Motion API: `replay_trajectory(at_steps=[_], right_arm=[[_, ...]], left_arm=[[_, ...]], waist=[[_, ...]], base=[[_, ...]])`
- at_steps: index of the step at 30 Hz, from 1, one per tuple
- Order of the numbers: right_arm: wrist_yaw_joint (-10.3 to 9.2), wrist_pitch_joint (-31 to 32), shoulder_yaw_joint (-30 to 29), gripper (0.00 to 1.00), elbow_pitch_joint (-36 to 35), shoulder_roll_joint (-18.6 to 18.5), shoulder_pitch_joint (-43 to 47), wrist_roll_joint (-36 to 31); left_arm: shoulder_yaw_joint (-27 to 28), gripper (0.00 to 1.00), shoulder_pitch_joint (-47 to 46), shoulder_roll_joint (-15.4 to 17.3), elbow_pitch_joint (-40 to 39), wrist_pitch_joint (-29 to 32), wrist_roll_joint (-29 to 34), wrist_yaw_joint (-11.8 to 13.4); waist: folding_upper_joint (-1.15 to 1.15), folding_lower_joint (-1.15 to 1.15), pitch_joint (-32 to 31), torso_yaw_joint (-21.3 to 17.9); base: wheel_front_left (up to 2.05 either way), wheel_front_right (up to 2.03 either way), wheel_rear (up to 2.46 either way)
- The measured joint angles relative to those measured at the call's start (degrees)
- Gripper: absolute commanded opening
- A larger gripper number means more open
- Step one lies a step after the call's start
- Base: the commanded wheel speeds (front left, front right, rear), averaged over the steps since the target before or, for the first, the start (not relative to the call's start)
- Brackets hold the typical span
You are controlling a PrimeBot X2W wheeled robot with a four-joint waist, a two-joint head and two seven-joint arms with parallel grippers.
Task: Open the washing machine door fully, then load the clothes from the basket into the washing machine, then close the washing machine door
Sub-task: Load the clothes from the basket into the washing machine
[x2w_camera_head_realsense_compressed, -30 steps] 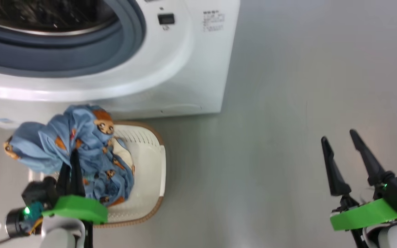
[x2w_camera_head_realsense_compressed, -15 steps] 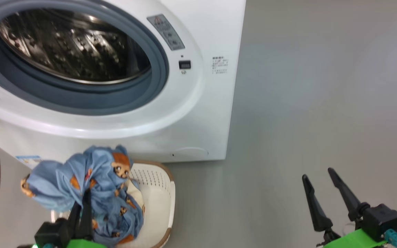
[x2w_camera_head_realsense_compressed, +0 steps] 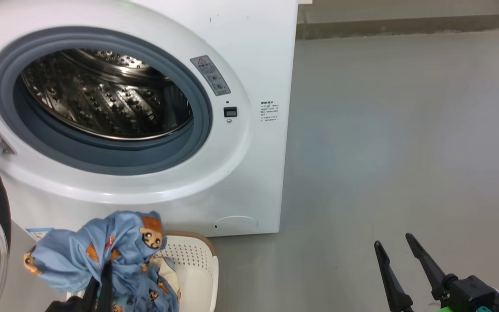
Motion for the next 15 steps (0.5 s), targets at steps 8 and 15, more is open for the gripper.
replay_trajectory(at_steps=[8, 15], right_arm=[[0.00, 0.1, -0.1, 1.00, -0.2, 0.7, 0.7, -0.3], [0.00, 0.1, -0.1, 1.00, -0.4, 1.4, 1.5, -0.5]], left_arm=[[0.0, 0.00, 1.6, 0.6, -1.3, 0.6, -0.5, 0.1], [-0.1, 0.00, 1.6, 0.9, -2.1, 1.0, -0.6, 0.2]], waist=[[0.00, 0.00, -1.6, -0.4], [0.00, 0.00, -1.9, -0.4]], base=[[0.00, 0.00, 0.00], [0.00, 0.00, 0.00]])
